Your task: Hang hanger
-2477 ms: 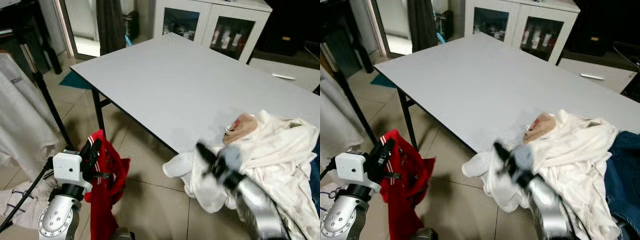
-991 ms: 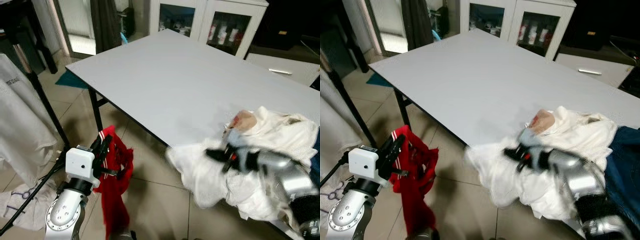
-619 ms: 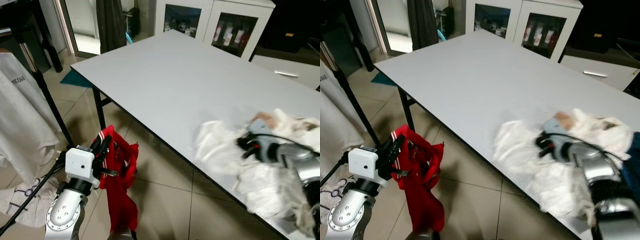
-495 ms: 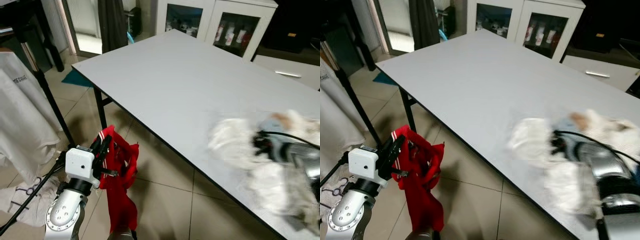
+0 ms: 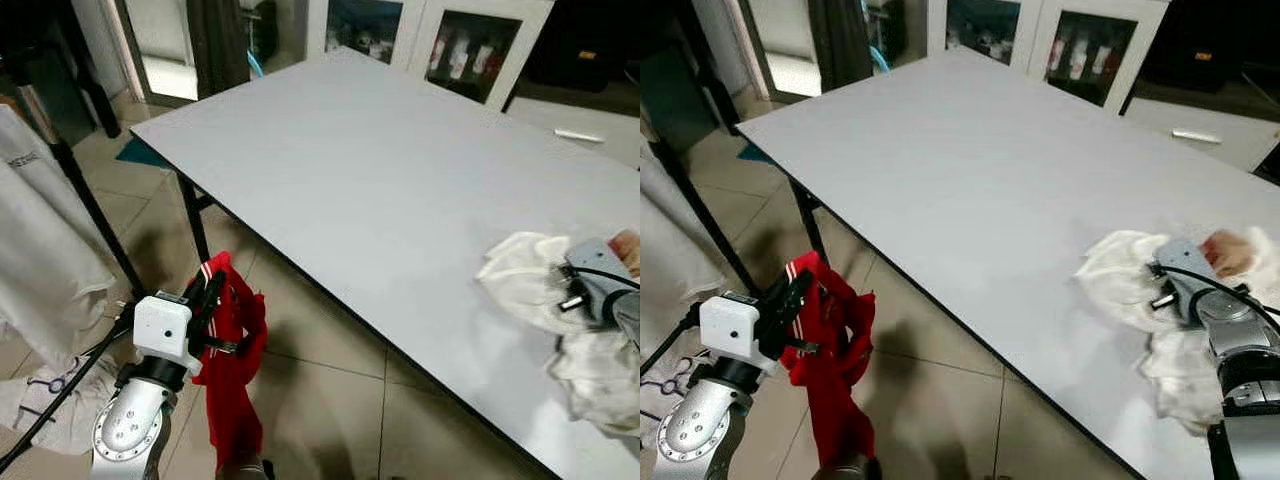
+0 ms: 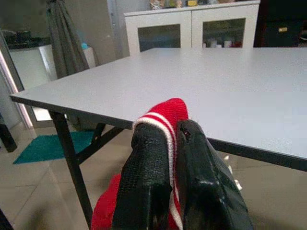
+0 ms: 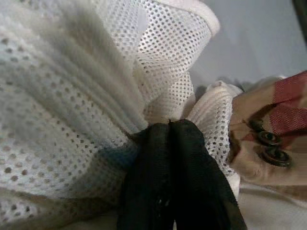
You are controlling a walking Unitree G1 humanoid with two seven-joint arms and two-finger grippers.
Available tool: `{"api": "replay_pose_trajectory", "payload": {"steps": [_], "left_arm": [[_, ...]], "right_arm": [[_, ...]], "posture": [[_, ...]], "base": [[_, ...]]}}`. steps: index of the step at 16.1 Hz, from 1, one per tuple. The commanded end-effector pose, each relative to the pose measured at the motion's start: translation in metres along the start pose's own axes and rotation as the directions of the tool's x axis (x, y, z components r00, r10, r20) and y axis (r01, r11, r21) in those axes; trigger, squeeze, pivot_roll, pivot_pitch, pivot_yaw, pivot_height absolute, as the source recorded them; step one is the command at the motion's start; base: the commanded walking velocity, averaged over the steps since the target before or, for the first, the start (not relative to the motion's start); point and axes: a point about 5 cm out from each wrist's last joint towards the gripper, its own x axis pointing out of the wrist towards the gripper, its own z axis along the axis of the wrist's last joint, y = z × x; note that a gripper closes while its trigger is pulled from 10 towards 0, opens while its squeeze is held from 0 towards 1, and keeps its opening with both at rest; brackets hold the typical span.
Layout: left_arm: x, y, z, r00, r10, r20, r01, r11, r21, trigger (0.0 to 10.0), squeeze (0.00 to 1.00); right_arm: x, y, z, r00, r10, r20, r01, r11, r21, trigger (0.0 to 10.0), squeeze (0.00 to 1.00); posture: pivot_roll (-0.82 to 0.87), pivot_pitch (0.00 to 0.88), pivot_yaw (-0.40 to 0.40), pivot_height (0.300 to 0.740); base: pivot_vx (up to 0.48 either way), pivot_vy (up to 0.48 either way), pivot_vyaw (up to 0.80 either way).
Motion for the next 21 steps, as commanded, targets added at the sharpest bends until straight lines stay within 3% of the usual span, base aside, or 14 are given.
{"api": "replay_pose_trajectory", "payload": {"steps": [1, 2, 3, 4, 6, 9, 10, 11, 12, 14, 16, 18, 21], "left_arm": [[0.005, -0.001, 0.009, 0.999, -0.019, 0.047, 0.018, 1.0, 0.003, 10.0, 0.0], [0.006, -0.001, 0.01, 0.999, -0.021, 0.048, 0.021, 1.0, 0.003, 10.0, 0.0], [0.007, -0.002, 0.01, 0.998, -0.024, 0.049, 0.023, 1.0, 0.003, 10.0, 0.0], [0.007, -0.002, 0.01, 0.998, -0.025, 0.05, 0.024, 1.0, 0.003, 10.0, 0.0], [0.008, -0.002, 0.01, 0.998, -0.023, 0.053, 0.022, 1.0, 0.002, 10.0, 0.0], [0.007, -0.003, 0.01, 0.998, -0.02, 0.054, 0.02, 1.0, 0.0, 10.0, 0.0], [0.007, -0.003, 0.01, 0.998, -0.02, 0.052, 0.02, 1.0, 0.0, 10.0, 0.0], [0.006, -0.003, 0.009, 0.999, -0.019, 0.051, 0.019, 1.0, 0.0, 10.0, 0.0], [0.005, -0.003, 0.009, 0.999, -0.015, 0.05, 0.015, 1.0, 0.0, 10.0, 0.0], [0.004, -0.003, 0.009, 0.999, -0.012, 0.048, 0.012, 1.0, -0.002, 10.0, 0.0], [0.003, -0.005, 0.008, 0.999, -0.012, 0.047, 0.013, 1.0, -0.005, 10.0, 0.0], [0.004, -0.007, 0.008, 0.999, -0.018, 0.048, 0.018, 1.0, -0.01, 10.0, 0.0], [0.005, -0.008, 0.007, 0.998, -0.027, 0.048, 0.028, 1.0, -0.014, 10.0, 0.0]], "right_arm": [[0.0, -0.007, 0.012, 0.998, -0.048, 0.048, 0.048, 0.999, 0.016, 10.0, 0.0], [0.001, -0.003, 0.043, 0.976, -0.1, 0.191, 0.082, 0.992, 0.101, 10.0, 0.0], [0.0, 0.0, 0.062, 0.955, -0.145, 0.261, 0.115, 0.985, 0.126, 10.0, 0.0], [0.001, 0.002, 0.067, 0.948, -0.165, 0.272, 0.133, 0.982, 0.132, 10.0, 0.0], [0.001, 0.017, 0.091, 0.91, -0.201, 0.362, 0.119, 0.965, 0.235, 10.0, 0.0], [-0.002, 0.046, 0.115, 0.864, -0.096, 0.494, -0.08, 0.943, 0.323, 10.0, 0.0], [-0.004, 0.071, 0.125, 0.835, 0.049, 0.548, -0.25, 0.921, 0.298, 10.0, 0.0], [-0.004, 0.083, 0.126, 0.827, 0.131, 0.547, -0.299, 0.926, 0.23, 10.0, 0.0], [-0.001, 0.087, 0.12, 0.842, 0.178, 0.509, -0.309, 0.933, 0.185, 10.0, 0.0], [0.008, 0.067, 0.097, 0.917, 0.084, 0.389, -0.189, 0.952, 0.241, 10.0, 0.0], [0.01, 0.052, 0.08, 0.95, 0.01, 0.311, -0.108, 0.947, 0.302, 10.0, 0.0], [0.012, 0.041, 0.052, 0.98, -0.057, 0.191, -0.024, 0.917, 0.398, 10.0, 0.0], [0.012, 0.042, 0.013, 0.997, -0.07, 0.043, 0.042, 0.883, 0.468, 10.0, 0.0]], "posture": [[0.09, 0.052, -0.005, 0.74], [0.08, 0.051, -0.004, 0.74], [0.08, 0.051, -0.004, 0.74], [0.09, 0.049, -0.005, 0.74], [0.09, 0.047, -0.009, 0.74], [0.1, 0.048, -0.009, 0.74], [0.1, 0.048, -0.011, 0.74], [0.1, 0.05, -0.014, 0.74], [0.11, 0.049, -0.014, 0.74], [0.11, 0.049, -0.014, 0.74], [0.1, 0.05, -0.017, 0.74], [0.09, 0.052, -0.017, 0.74], [0.08, 0.056, -0.012, 0.74]], "base": [[0.0, 0.0, 0.0], [0.0, 0.0, 0.0], [0.0, 0.0, 0.0], [0.0, 0.0, 0.0], [0.0, 0.0, 0.0], [0.0, 0.0, 0.0], [0.0, 0.0, 0.0], [0.0, 0.0, 0.0], [0.0, 0.0, 0.0], [0.0, 0.0, 0.0], [0.0, 0.0, 0.0], [0.0, 0.0, 0.0], [0.0, 0.0, 0.0]]}}
